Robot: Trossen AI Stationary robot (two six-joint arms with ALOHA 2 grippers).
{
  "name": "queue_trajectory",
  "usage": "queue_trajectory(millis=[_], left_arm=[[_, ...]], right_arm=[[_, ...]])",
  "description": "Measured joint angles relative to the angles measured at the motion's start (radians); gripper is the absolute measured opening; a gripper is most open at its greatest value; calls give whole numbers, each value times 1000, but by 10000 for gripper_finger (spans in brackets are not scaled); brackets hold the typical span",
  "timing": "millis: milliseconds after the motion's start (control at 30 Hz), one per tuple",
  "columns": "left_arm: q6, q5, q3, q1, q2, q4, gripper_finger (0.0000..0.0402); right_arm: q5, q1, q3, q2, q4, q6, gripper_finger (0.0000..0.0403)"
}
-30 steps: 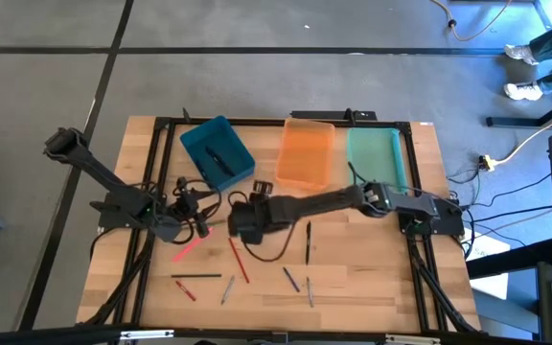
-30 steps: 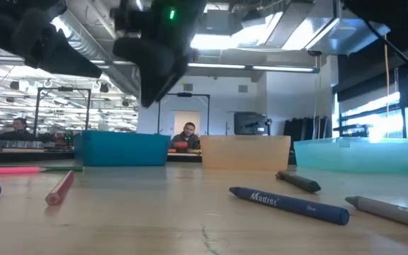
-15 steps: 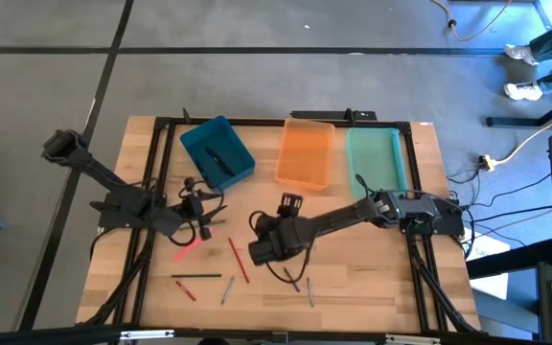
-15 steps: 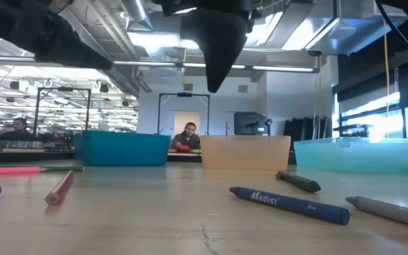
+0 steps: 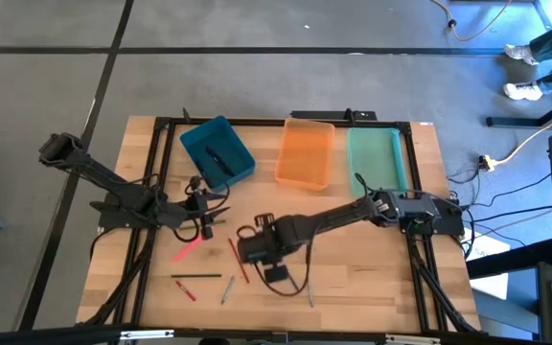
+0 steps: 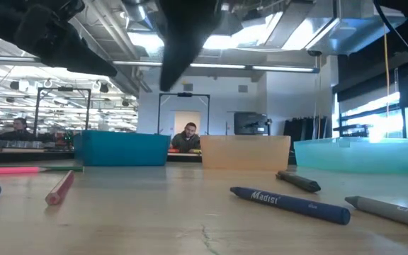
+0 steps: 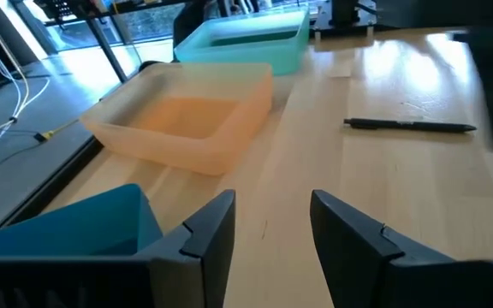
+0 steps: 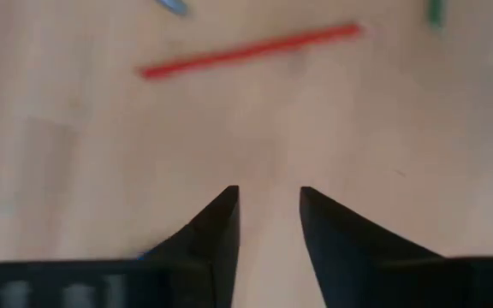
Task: Sort crayons/erasers/pens/pencils in bins
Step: Put the black pen into the blue bin
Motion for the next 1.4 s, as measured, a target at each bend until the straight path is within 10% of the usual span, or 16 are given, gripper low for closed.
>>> queue_trajectory(millis=[333, 900, 1400], left_arm=[[-34, 18, 0, -24, 5, -1, 145], [-52, 103, 0, 42, 252, 285, 145], [-6, 166, 0, 159, 480, 544, 165]], right_arm=[[-228, -27, -376, -92, 399, 27, 59], [-203, -16, -991, -571, 569, 118, 53], [-124, -19, -1062, -601, 514, -147, 53]])
